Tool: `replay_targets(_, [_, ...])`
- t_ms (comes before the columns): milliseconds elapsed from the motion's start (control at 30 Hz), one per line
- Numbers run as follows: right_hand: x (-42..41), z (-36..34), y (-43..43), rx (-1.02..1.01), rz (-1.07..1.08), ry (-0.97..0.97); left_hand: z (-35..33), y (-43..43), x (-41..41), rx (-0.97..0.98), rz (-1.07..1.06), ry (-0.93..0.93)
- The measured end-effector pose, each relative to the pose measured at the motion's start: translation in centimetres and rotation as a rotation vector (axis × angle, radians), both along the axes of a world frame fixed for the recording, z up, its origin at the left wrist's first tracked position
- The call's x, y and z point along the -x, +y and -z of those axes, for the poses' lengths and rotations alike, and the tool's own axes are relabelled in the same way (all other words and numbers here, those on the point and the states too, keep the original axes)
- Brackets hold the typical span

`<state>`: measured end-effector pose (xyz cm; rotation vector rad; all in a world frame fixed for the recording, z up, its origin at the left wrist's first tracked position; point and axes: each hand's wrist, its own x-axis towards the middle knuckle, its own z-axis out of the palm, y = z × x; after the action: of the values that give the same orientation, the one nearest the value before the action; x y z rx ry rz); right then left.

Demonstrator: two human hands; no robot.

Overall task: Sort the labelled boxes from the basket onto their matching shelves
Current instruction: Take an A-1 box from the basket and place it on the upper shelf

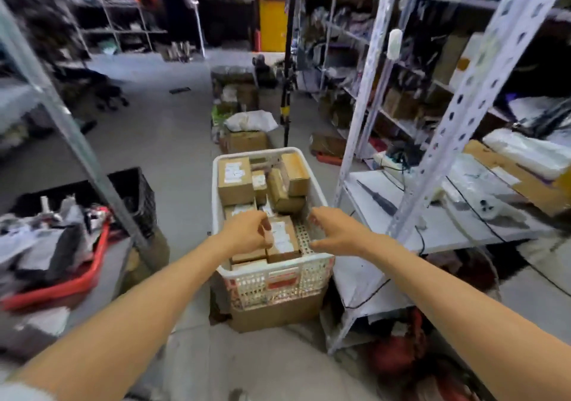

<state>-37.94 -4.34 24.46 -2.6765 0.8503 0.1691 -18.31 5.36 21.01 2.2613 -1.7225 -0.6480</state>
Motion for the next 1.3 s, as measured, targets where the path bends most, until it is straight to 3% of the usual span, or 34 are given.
replay_targets(267, [-10.6, 2.3, -5.3, -0.050, 0.045, 0.002, 1.8, -2.9, -10.1, 0.021, -0.181, 0.126])
replay_targets(900, [-22.2, 8.3, -21.8, -0.118, 0.042, 0.081, 5.5, -14.6, -21.9, -0.087, -0.308, 0.188])
replay_targets(1300, [-24.8, 19.6, -35.3, -0.109, 0.362, 0.183, 12.9, -23.9, -23.2, -0.177, -0.419, 0.307])
